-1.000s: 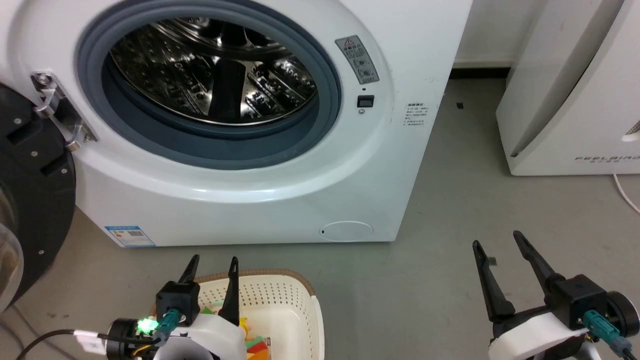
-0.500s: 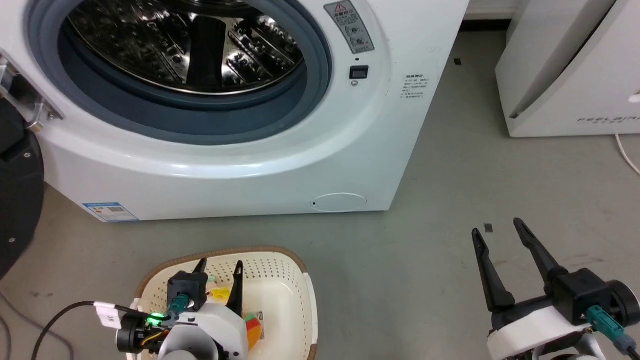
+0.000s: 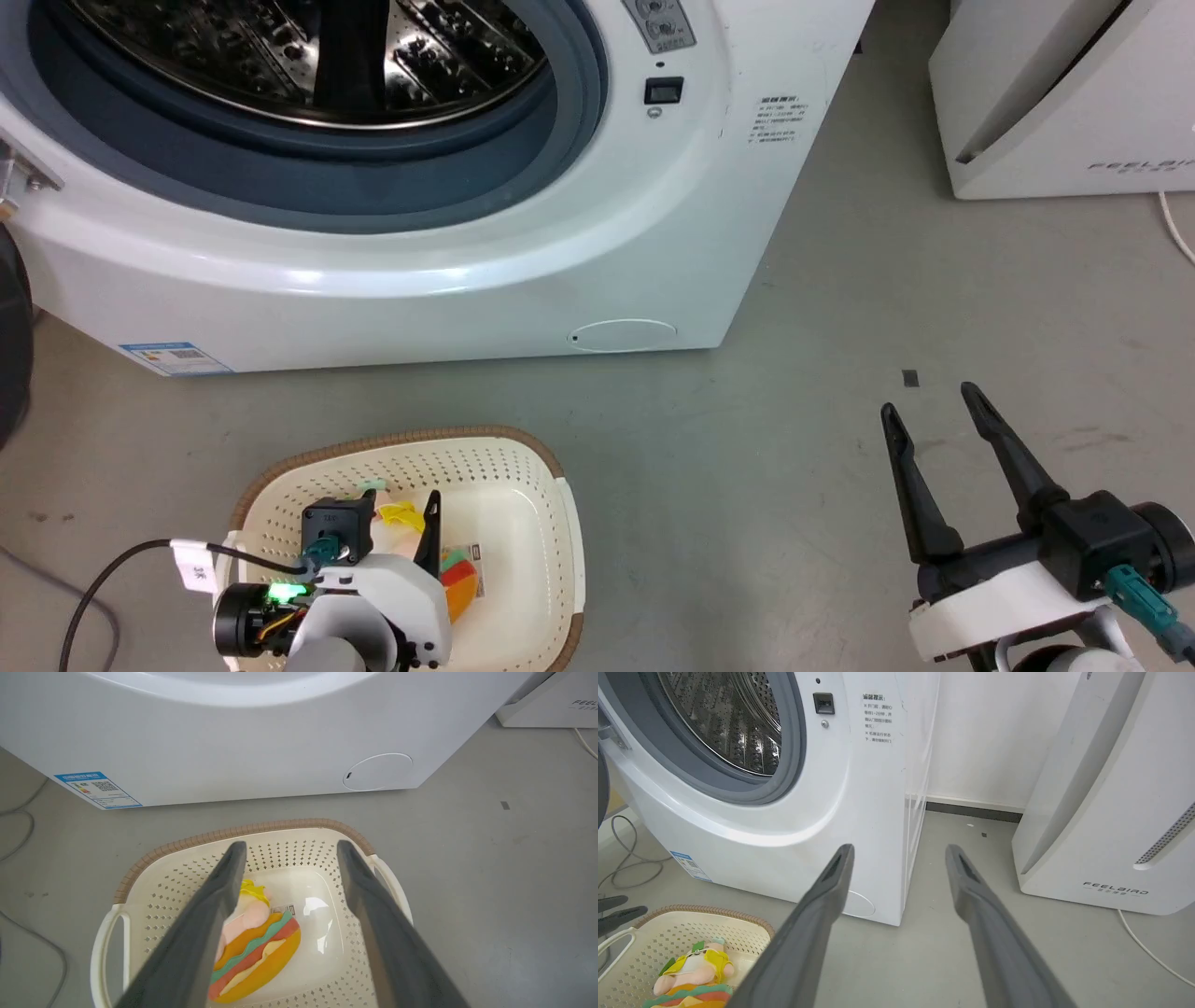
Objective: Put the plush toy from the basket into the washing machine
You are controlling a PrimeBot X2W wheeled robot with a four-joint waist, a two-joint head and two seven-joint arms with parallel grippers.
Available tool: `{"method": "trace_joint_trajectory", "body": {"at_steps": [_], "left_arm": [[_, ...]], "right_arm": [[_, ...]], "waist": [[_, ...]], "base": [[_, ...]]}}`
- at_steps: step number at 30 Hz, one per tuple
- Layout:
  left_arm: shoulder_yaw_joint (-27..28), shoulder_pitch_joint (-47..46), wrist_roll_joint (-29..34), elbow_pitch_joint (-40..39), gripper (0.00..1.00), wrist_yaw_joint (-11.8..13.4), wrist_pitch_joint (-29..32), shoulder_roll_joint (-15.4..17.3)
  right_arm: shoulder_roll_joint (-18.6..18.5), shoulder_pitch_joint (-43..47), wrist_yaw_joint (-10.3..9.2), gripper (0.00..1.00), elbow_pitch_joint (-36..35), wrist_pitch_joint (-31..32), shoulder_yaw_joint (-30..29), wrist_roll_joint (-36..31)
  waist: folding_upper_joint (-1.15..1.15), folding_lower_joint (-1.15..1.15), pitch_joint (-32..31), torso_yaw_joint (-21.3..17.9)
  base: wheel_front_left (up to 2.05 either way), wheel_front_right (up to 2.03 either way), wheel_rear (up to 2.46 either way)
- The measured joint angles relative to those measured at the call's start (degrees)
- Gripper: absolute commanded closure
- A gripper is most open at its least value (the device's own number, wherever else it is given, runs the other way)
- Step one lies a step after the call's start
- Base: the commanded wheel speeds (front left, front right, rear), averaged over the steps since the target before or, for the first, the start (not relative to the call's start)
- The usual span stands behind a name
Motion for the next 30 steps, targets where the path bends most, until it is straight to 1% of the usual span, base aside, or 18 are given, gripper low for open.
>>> {"method": "trace_joint_trajectory", "body": {"at_steps": [6,8,12,20,30], "left_arm": [[-0.32,-1.49,-0.69,2.83,0.00,-0.09,-0.64,0.11],[0.16,-1.75,-1.48,2.55,0.00,-0.58,-0.83,-0.01],[0.77,-2.42,-2.57,3.34,0.00,-0.57,-1.42,0.13],[-0.31,-5.00,-2.75,11.18,0.00,-0.49,-2.29,0.59],[-1.44,-10.68,-3.36,19.18,0.00,-0.48,-3.53,1.98]], "right_arm": [[0.00,-0.72,0.00,0.00,-0.05,-0.79,0.34,0.09],[0.00,-0.79,0.00,0.00,-0.10,-1.07,0.42,0.29],[0.00,-0.89,0.00,0.00,-0.10,-1.45,0.88,0.35],[0.00,-1.43,0.00,0.00,-0.49,-2.36,1.00,0.52],[0.00,-2.22,0.00,0.00,-1.34,-3.56,1.29,0.51]], "waist": [[0.00,0.00,1.87,-0.27],[0.00,0.00,2.43,-0.34],[0.00,0.00,3.37,-0.58],[0.00,0.00,5.86,-1.08],[0.00,-0.01,11.00,-1.66]], "base": [[0.00,0.00,0.00],[0.00,0.00,0.00],[0.00,0.00,0.00],[0.00,0.00,0.00],[0.00,0.00,0.00]]}}
